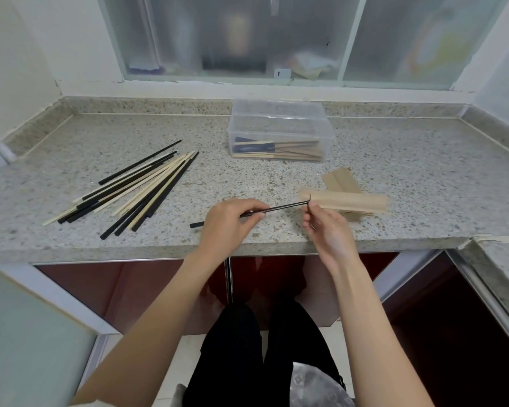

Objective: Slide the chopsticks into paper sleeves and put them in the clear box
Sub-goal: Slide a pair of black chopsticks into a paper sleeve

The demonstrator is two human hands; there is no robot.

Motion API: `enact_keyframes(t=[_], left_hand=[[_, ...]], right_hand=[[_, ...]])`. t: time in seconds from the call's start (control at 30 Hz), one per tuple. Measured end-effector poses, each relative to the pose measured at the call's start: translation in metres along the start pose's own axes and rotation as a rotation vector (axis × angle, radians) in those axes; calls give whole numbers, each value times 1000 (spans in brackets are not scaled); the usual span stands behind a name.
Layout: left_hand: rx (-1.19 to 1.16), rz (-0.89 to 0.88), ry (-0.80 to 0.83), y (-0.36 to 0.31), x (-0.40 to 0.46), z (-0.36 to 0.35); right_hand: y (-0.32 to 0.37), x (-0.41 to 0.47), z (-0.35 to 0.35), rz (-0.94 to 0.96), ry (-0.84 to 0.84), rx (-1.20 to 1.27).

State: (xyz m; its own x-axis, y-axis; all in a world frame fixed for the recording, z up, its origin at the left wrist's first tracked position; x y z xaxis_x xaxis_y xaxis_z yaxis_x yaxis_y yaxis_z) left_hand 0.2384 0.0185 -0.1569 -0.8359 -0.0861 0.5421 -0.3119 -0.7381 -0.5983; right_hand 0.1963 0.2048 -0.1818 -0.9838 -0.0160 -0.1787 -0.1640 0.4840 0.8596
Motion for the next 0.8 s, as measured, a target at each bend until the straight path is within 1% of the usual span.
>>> enact_keyframes(t=[0.1,0.2,0.27,0.37,0.4,0.47,0.53,0.67,0.73,0.8], left_hand=[[-19,1,-12,4,2,5],[-38,-40,17,-1,5,2],[-40,-65,13,-4,8,-1],[-43,-36,-18,-3,8,-3],[-41,-22,-24,-1,7,-3],[-29,-11,-25,1,5,-1],[-23,-2,-9,1,4,0],[47,14,26,7,1,12],[36,62,-16,16,-3,20],[-69,145,-66,22,-7,25]], right_hand=[[-1,0,1,-14,69,-166],[-9,-5,-8,-26,153,-307],[-15,-9,-18,-44,172,-328],[-13,-10,-20,-68,153,-257],[-11,-7,-17,-56,132,-211],[-4,-3,-10,3,27,-133],[0,-1,-5,79,-63,-112],[2,-2,2,130,-209,-15],[3,-2,6,149,-225,14],[-1,-4,4,157,-208,7]])
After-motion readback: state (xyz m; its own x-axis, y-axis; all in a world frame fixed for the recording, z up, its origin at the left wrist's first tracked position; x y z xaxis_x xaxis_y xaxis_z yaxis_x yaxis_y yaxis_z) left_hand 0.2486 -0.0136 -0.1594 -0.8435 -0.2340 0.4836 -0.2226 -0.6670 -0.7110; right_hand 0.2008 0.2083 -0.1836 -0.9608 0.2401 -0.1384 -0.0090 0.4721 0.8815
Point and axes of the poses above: each hand's wrist, its own x-axis towards the middle knuckle, its own z-axis out of the back of the hand, y = z × x, the point moved 3 cm from there along x, towards the middle knuckle, and after that the axes turned 7 degrees about -y, right-handed, at the moved point
